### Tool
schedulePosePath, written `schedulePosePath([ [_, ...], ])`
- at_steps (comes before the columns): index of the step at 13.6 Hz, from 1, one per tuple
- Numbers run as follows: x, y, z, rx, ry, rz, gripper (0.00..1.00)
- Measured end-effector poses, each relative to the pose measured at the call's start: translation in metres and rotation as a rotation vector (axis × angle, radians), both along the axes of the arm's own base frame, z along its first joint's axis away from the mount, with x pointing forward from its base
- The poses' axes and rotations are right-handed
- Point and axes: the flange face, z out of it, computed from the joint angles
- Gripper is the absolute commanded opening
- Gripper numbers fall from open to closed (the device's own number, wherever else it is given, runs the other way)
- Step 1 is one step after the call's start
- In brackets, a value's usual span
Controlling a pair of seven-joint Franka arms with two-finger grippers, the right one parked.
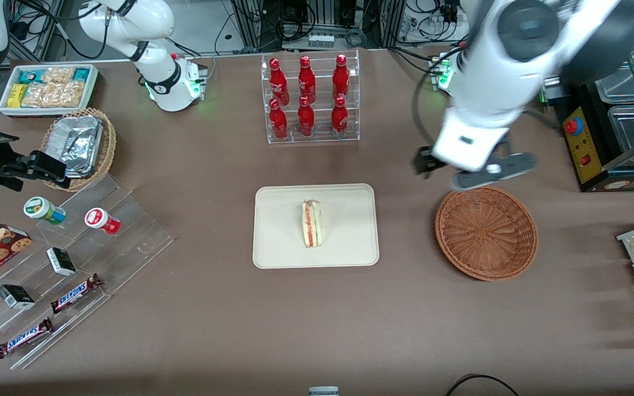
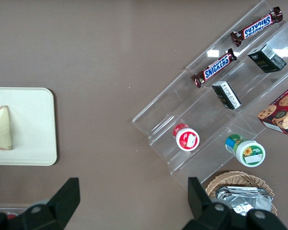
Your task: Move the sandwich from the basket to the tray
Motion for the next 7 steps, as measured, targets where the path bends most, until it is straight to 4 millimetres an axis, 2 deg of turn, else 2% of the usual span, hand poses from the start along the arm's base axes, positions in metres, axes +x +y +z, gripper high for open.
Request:
schedulePosePath([
  [4,0.008,0.092,0.023,-0.009,0.028,-0.086,0.99],
  [7,0.011,0.141,0.033,-0.017,0.019,-0.099,0.99],
])
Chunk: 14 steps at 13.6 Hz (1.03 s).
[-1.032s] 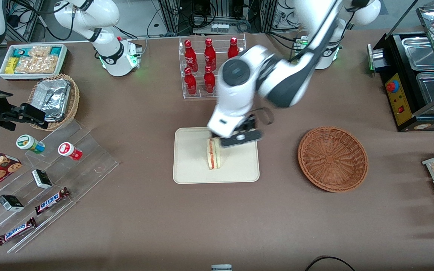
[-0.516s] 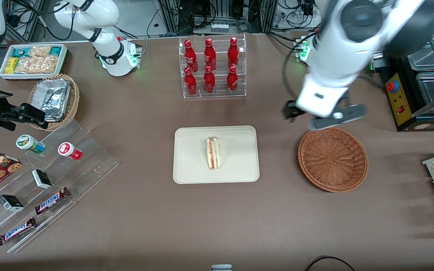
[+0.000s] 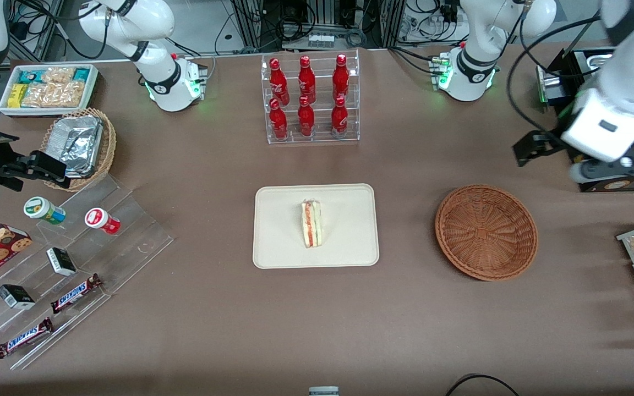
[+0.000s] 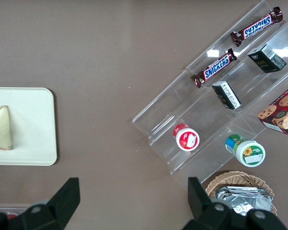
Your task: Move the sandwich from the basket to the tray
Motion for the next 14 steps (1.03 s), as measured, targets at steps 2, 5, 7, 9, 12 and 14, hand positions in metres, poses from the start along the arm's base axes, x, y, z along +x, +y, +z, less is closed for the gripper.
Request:
schedulePosePath([
  [2,0.001,0.020,0.004,-0.005,-0.004,-0.022,0.99],
  [5,-0.001,0.051,0.006,-0.020,0.015,-0.054,0.99],
  [7,0.000,0.073,0.007,-0.048,0.018,-0.054,0.99],
  [9,-0.002,0.079,0.008,-0.068,0.031,-0.069,0.99],
  [12,-0.003,0.075,0.008,-0.099,0.042,-0.097,0.99],
  [14,-0.004,0.074,0.009,-0.108,0.044,-0.103,0.99],
])
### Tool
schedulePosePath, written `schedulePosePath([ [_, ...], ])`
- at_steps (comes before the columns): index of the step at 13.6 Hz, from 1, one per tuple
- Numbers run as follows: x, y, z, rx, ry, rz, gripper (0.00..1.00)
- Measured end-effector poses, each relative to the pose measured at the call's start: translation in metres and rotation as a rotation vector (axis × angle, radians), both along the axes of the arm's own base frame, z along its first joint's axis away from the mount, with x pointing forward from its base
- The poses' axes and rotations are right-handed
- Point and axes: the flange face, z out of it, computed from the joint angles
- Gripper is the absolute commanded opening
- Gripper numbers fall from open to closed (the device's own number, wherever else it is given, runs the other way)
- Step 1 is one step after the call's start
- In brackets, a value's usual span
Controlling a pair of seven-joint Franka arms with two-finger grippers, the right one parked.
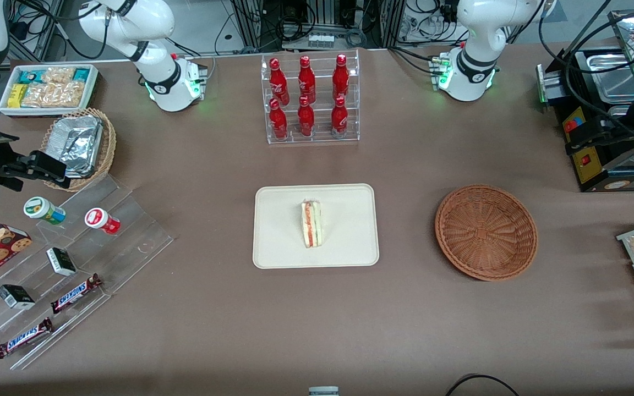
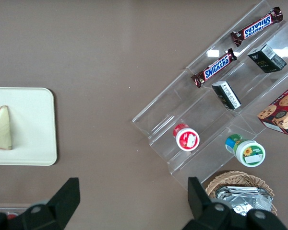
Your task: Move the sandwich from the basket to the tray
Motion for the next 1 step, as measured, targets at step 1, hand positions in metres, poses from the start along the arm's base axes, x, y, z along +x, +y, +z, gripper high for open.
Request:
schedulePosePath([
  [1,-0.0006,-0.0020,-0.0002,0.003,0.004,-0.005,0.99],
])
